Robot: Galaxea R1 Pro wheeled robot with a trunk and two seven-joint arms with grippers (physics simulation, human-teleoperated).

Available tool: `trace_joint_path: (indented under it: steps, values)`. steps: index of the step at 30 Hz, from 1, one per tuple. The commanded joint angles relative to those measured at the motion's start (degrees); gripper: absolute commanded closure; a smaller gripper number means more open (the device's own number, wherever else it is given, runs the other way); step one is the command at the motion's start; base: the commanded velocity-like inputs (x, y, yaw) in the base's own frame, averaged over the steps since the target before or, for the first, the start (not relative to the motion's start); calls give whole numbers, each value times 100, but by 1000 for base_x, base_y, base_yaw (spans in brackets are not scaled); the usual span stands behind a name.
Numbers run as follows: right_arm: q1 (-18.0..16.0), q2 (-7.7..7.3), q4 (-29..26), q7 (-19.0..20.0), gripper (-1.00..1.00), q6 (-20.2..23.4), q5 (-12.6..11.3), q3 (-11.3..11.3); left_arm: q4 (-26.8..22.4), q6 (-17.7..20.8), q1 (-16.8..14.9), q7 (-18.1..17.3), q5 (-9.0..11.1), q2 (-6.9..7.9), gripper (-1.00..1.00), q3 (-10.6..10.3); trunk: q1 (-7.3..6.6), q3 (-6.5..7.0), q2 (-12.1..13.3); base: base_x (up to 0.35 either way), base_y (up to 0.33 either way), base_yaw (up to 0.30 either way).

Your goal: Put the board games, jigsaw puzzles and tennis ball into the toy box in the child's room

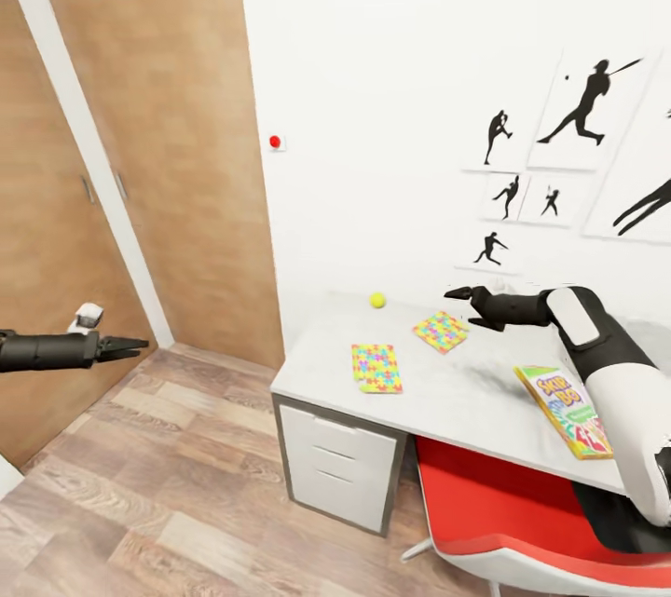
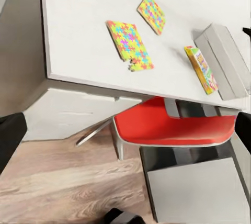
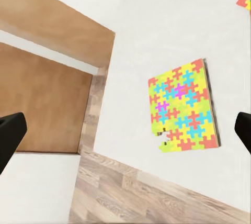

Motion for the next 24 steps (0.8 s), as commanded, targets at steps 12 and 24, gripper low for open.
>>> trace_joint_path:
  steps: [12,24]
  values:
    - [-11,669,-445,-738,-100,41,52,14,587,-414,-8,468,-1,27,-100,-2,4,13,-13,-52,0,282]
    - [-12,1222,-453,-1125,-100,23,60,17,1049,-679,0,1016,-4,30,-100,-2,4,39,-13,-103,0,282]
